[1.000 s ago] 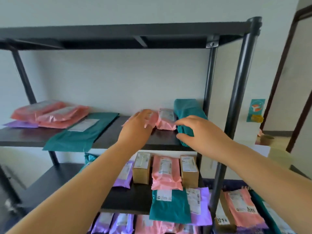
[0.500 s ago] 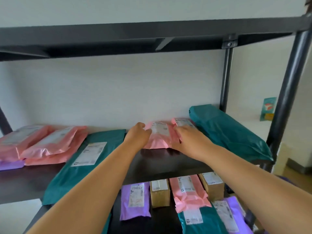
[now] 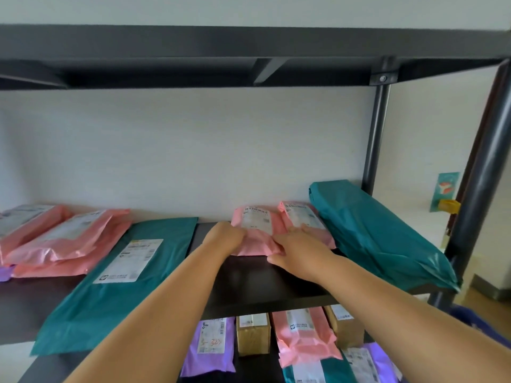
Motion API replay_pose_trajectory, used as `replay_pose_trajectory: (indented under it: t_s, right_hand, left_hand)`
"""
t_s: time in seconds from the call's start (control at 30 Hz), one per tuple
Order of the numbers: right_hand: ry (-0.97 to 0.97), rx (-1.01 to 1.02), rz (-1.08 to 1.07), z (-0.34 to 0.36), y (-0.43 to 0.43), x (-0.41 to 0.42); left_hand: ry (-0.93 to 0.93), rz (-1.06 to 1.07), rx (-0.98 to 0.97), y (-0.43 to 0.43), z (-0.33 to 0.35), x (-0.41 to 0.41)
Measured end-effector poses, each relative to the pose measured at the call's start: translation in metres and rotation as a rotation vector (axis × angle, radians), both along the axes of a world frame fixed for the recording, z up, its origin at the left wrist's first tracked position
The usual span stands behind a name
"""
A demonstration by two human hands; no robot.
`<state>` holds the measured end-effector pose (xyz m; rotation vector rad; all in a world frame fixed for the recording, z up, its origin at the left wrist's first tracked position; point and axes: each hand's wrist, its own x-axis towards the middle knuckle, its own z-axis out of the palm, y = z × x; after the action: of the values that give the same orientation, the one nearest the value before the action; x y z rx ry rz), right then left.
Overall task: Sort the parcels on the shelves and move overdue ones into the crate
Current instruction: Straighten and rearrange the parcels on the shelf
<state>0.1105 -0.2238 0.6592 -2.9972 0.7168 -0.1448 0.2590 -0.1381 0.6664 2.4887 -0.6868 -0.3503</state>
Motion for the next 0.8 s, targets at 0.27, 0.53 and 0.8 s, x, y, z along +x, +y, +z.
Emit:
replay_pose_trajectory:
  t_s: [0.27,0.53,0.8]
  right_hand:
    - [-0.015,-0.009,0.018,0.001,-0.004,-0.003]
    - [-0.229,0.018,0.104,0.000,0.002,-0.002]
    - [-0.635,0.533,-0.085,0.009,0.010,0.002]
  left_hand:
    - [0.417,0.120,-0.455,0.002,-0.007,0.010]
    - [0.629,0.078,-0.725,0.019,-0.001,0.013]
    - [0.833,-0.160,-0.987,0.049,-0.003,0.019]
